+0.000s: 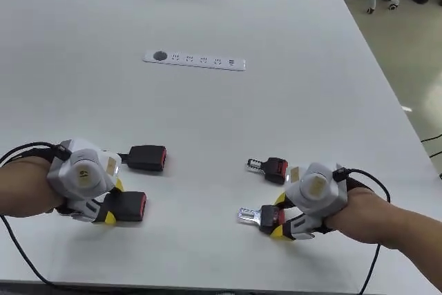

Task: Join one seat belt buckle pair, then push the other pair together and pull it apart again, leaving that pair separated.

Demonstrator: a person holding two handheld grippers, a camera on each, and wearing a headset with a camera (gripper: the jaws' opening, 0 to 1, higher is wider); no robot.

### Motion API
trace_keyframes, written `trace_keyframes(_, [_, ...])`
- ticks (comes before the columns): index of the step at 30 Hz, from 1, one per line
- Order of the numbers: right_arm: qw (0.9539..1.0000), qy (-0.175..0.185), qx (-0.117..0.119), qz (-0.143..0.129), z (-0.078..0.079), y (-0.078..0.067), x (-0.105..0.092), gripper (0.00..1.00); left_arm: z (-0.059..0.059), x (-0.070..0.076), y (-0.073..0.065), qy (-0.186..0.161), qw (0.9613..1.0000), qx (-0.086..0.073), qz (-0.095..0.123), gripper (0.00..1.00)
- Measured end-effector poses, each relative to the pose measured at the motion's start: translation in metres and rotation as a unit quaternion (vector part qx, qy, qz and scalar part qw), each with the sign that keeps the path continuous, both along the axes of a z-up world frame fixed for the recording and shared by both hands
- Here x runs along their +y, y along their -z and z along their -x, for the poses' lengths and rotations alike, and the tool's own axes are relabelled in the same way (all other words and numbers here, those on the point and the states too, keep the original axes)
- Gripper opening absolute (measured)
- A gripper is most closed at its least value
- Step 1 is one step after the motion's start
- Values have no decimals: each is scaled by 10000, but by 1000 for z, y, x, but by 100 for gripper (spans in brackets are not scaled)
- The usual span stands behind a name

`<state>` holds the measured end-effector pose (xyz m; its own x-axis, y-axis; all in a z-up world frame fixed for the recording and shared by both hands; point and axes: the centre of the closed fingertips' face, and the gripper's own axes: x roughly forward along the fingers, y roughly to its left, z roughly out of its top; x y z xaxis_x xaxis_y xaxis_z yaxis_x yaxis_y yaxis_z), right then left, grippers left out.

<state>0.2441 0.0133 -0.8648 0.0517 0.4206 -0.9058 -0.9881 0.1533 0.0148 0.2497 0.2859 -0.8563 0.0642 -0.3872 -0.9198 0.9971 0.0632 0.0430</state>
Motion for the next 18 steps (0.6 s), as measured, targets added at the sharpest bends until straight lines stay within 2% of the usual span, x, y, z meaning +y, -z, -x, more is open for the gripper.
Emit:
trace_keyframes(4, [10000, -24, -25, -60, 2, 0, 11, 34, 0, 0, 1, 26, 10000, 6, -23, 32])
trace_keyframes(13, [9997, -32, -71, -247, -6, -1, 49, 34, -1, 2, 4, 45, 10000, 52, -49, 32])
trace_keyframes(18, [9993, -86, -95, -347, -1, -1, 73, 34, -1, 2, 4, 47, 10000, 49, -31, 32])
